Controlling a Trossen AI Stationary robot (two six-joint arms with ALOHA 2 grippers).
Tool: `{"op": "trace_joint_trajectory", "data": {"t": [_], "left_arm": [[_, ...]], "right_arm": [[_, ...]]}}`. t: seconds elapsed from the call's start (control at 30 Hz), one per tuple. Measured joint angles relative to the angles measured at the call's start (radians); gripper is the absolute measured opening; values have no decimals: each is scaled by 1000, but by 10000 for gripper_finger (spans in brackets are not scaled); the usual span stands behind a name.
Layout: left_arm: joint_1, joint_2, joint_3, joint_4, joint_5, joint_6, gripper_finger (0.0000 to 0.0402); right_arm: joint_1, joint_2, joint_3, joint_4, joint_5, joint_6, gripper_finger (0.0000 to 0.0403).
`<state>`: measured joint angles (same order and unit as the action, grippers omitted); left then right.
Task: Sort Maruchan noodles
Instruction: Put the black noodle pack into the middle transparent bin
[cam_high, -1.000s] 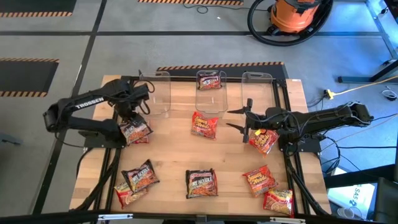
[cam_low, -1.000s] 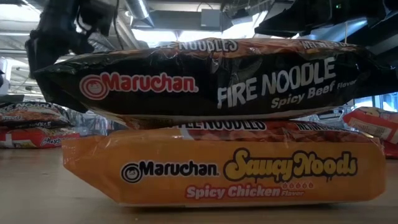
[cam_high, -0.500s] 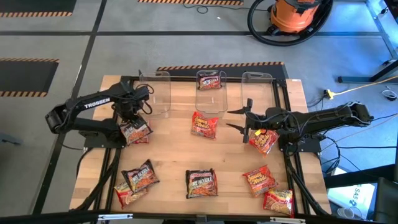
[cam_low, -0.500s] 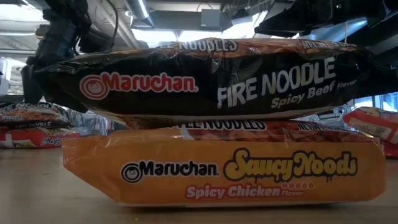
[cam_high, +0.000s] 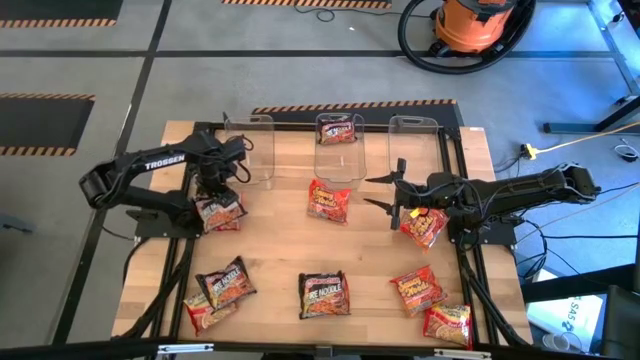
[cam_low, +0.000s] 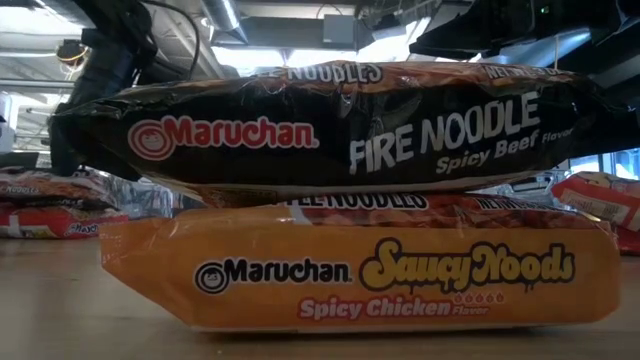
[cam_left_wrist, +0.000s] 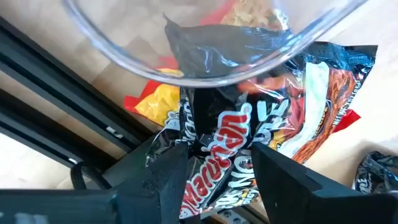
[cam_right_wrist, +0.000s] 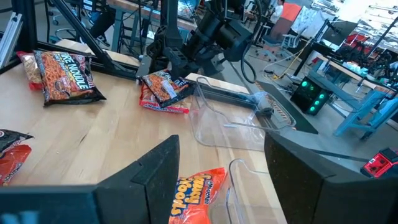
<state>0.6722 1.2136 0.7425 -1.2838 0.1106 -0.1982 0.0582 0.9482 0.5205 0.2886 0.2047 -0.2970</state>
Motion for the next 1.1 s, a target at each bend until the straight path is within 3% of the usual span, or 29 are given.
{"op": "trace_joint_trajectory", "data": {"t": [0.4,0.67,1.1], "left_arm": [[-3,0,0,-13,10,-1,7],[-82,1,44,-110,-22,-40,1],[-335,-4,344,-284,-21,-237,0]], "right_arm": [[0,0,0,0,2,-4,214],[0,0,0,0,3,-4,214],[0,30,0,0,4,46,214]]}}
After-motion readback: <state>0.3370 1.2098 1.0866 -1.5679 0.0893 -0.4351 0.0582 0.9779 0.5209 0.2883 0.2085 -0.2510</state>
